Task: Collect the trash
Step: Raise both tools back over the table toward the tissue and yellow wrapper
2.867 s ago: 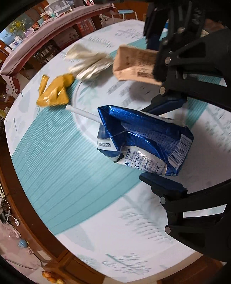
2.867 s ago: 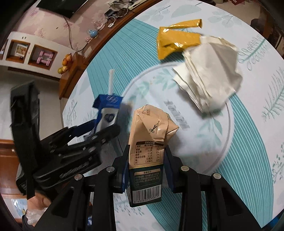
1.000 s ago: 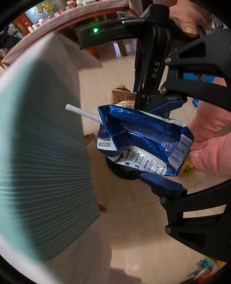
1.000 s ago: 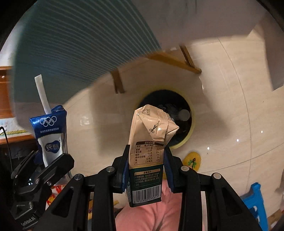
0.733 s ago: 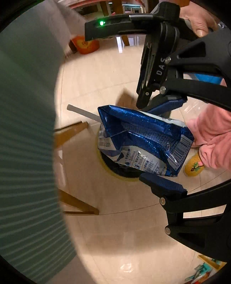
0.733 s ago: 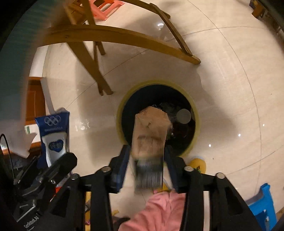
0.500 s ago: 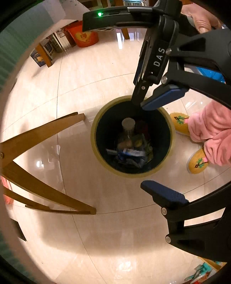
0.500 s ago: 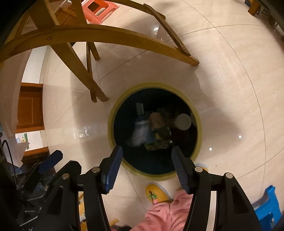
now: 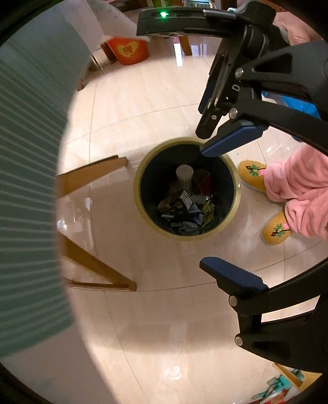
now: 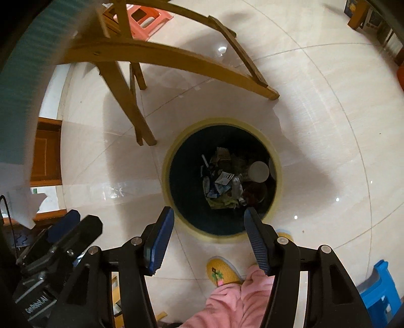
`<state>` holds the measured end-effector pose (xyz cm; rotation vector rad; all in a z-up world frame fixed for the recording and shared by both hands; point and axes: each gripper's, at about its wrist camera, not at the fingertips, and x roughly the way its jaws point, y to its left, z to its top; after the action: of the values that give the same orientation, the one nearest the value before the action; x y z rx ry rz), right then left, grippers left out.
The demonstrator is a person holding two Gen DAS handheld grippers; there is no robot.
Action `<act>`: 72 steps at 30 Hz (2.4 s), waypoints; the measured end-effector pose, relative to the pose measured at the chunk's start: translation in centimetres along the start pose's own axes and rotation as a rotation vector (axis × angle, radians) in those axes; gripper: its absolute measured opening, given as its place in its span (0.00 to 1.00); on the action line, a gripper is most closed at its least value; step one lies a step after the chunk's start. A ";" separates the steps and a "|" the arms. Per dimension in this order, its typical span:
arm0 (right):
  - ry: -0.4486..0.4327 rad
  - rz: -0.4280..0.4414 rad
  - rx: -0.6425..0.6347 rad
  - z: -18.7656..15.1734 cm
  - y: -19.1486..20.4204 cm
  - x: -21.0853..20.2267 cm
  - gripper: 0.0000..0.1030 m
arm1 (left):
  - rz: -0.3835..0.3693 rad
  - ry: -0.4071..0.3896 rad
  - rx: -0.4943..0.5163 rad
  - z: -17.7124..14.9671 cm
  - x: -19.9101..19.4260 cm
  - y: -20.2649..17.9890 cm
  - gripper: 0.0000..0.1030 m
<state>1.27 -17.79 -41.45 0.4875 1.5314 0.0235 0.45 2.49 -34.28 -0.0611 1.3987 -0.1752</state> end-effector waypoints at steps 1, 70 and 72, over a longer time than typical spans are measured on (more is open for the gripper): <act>-0.008 0.001 0.001 -0.3 0.4 -1.1 0.57 | -0.002 -0.006 0.002 0.0 -1.3 -0.1 0.77; -0.378 0.114 -0.364 33.9 10.8 -42.6 0.57 | 0.053 -0.318 -0.119 34.4 -31.9 -11.7 0.77; -0.361 0.122 -0.374 37.0 10.1 -42.0 0.57 | 0.062 -0.304 -0.147 36.2 -30.7 -12.0 0.77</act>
<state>37.06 -32.52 0.21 0.2662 1.1088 0.2963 30.03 -6.66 3.58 -0.1594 1.1071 -0.0103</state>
